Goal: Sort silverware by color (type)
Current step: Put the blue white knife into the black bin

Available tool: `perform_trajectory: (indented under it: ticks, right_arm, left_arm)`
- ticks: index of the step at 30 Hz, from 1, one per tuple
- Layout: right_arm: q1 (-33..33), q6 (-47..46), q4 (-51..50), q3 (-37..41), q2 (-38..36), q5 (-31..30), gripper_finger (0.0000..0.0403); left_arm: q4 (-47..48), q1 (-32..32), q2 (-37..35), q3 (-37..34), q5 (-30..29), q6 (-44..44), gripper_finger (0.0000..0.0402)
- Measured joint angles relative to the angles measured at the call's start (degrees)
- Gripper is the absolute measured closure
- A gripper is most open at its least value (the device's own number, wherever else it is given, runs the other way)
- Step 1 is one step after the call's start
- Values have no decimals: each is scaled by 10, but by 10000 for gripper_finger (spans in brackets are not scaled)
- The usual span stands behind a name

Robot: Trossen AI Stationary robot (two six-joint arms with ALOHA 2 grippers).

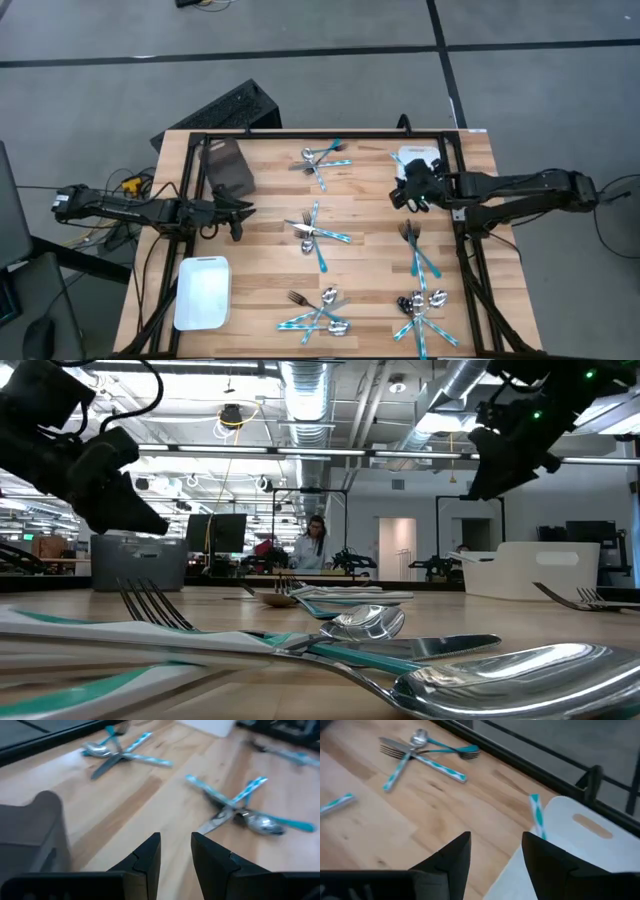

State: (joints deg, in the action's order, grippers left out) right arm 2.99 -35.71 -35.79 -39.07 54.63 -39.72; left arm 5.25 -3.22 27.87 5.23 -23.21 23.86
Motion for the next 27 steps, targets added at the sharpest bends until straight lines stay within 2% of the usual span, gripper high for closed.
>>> perform_trajectory:
  ticks: [6, 10, 14, 17, 20, 27]
  right_arm:
    - [-110, -62, 73, 0, 32, -13, 211]
    - [-180, -48, 171, 0, 86, -52, 213]
    - [-218, -54, 237, 0, 146, -98, 213]
    - [-229, -62, 278, 0, 186, -135, 214]
    - [-226, -63, 304, 0, 212, -147, 214]
    - [-240, -63, 298, 0, 207, -142, 214]
  left_arm:
    - [-138, 0, 51, 0, 42, -55, 306]
    - [-209, 0, 101, 0, 27, -80, 306]
    - [-270, 0, 151, 4, 10, -82, 306]
    - [-278, 0, 195, 25, 4, -84, 306]
    - [-272, 0, 241, 58, 3, -99, 306]
    - [-233, 0, 333, 156, -20, -114, 304]
